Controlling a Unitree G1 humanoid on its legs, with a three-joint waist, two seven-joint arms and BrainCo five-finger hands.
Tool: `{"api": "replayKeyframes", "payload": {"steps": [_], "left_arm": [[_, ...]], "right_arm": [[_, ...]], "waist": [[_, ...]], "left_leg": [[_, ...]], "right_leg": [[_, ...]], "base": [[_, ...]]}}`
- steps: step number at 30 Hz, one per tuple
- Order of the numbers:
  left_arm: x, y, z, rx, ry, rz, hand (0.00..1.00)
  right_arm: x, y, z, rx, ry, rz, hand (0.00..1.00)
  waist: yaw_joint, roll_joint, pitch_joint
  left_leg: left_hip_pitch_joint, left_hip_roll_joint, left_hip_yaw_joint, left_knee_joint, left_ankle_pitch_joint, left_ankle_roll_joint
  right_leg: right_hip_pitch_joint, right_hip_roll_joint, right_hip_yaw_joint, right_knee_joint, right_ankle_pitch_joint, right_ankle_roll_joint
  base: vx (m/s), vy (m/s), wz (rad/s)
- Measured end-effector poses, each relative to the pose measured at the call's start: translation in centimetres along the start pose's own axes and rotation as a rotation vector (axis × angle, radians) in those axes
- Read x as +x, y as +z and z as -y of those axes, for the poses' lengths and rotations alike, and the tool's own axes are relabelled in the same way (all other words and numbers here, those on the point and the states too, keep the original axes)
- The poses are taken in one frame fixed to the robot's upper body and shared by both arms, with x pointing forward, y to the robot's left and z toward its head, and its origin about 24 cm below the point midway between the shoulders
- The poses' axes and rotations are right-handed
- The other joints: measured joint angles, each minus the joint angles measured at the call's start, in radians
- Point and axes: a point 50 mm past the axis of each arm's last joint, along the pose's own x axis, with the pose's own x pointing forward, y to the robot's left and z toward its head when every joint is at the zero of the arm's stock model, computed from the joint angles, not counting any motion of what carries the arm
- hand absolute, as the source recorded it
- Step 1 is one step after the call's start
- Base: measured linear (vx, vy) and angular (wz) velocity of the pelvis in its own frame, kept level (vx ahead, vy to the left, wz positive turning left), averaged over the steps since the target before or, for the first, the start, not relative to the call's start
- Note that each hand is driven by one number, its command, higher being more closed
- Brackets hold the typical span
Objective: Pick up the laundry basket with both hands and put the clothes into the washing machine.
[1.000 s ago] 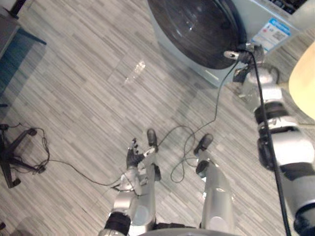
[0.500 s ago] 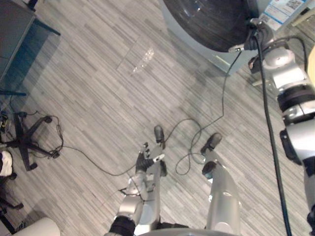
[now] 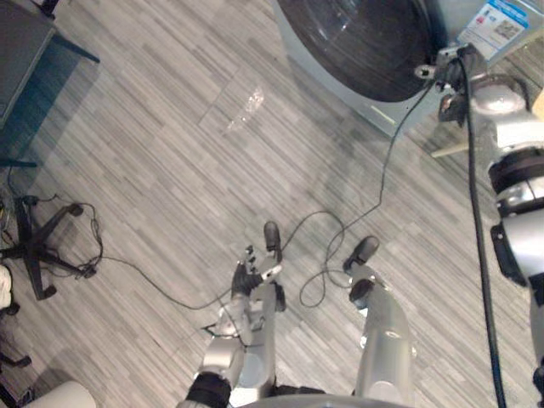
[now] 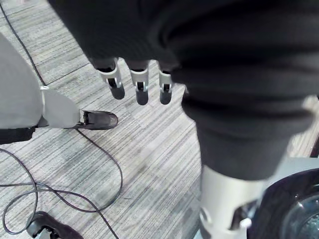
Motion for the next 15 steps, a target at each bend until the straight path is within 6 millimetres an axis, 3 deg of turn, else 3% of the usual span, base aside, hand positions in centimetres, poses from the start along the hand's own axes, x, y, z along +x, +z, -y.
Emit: {"api": "replayKeyframes", "payload": {"steps": [8, 12, 15], "left_arm": [[0.0, -0.3, -0.3, -0.002, 0.000, -0.013, 0.00], [0.1, -0.5, -0.4, 0.003, 0.003, -0.025, 0.00], [0.1, -0.5, -0.4, 0.003, 0.006, -0.024, 0.00]], "right_arm": [[-0.3, 0.0, -0.6, 0.136, 0.070, 0.028, 1.00], [-0.9, 1.3, -2.3, 0.223, 0.162, 0.117, 1.00], [-1.3, 1.1, -2.9, 0.262, 0.178, 0.157, 1.00]], "waist": [[0.018, 0.000, 0.000], [0.020, 0.000, 0.000], [0.024, 0.000, 0.000]], "left_leg": [[0.002, 0.018, -0.025, 0.015, 0.005, 0.003], [0.003, 0.023, -0.026, 0.039, 0.006, 0.002], [0.006, 0.029, -0.027, 0.040, 0.006, 0.002]], "right_leg": [[-0.016, 0.003, -0.003, 0.066, -0.048, -0.019], [-0.012, 0.008, 0.003, 0.074, -0.061, -0.017], [-0.005, 0.015, -0.001, 0.075, -0.064, -0.021]], "base": [[-0.03, -0.099, 0.00], [-0.01, -0.079, -0.03], [0.02, -0.067, 0.00]]}}
